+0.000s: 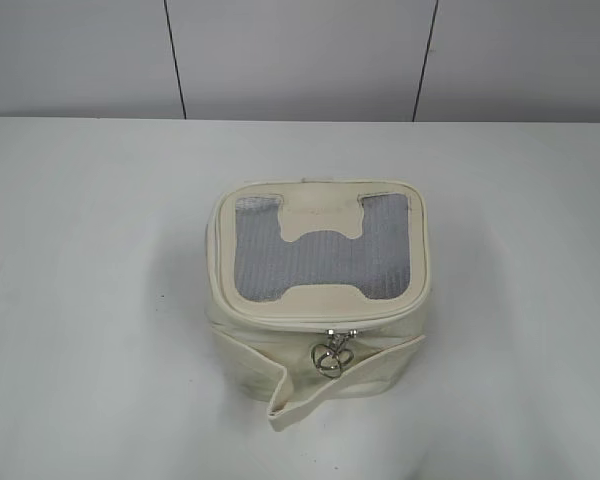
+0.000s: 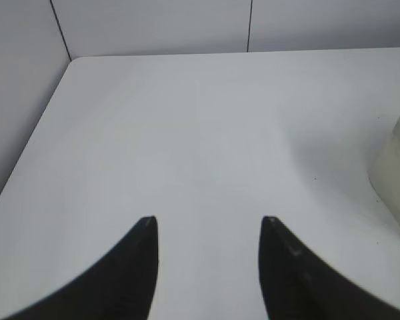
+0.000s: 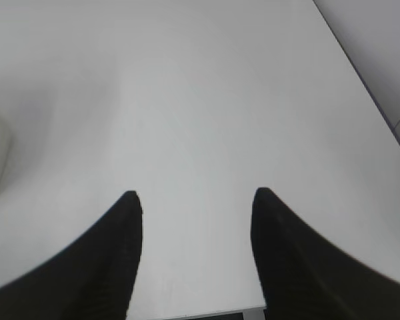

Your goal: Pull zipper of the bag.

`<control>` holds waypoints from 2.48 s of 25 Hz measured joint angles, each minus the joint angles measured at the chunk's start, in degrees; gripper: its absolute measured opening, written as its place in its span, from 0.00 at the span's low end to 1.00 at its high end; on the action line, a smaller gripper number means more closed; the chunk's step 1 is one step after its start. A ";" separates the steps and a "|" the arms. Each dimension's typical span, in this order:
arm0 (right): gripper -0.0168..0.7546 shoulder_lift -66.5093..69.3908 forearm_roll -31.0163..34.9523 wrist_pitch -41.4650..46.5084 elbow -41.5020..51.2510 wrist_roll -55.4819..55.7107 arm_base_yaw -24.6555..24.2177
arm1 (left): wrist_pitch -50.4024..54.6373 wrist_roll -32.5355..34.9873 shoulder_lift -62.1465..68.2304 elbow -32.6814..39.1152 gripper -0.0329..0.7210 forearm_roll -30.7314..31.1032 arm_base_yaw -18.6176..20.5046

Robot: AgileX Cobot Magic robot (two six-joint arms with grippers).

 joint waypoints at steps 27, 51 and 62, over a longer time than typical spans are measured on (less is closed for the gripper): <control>0.57 0.00 0.04 0.00 0.00 0.00 1.01 | 0.00 0.00 0.00 0.00 0.55 0.00 -1.08; 0.57 0.00 4.71 0.00 0.00 -9.92 1.01 | 0.00 0.00 0.00 0.00 0.55 0.00 -1.08; 0.57 0.00 4.32 0.00 0.00 -6.80 1.01 | 0.00 0.00 0.00 0.00 0.55 0.00 -1.08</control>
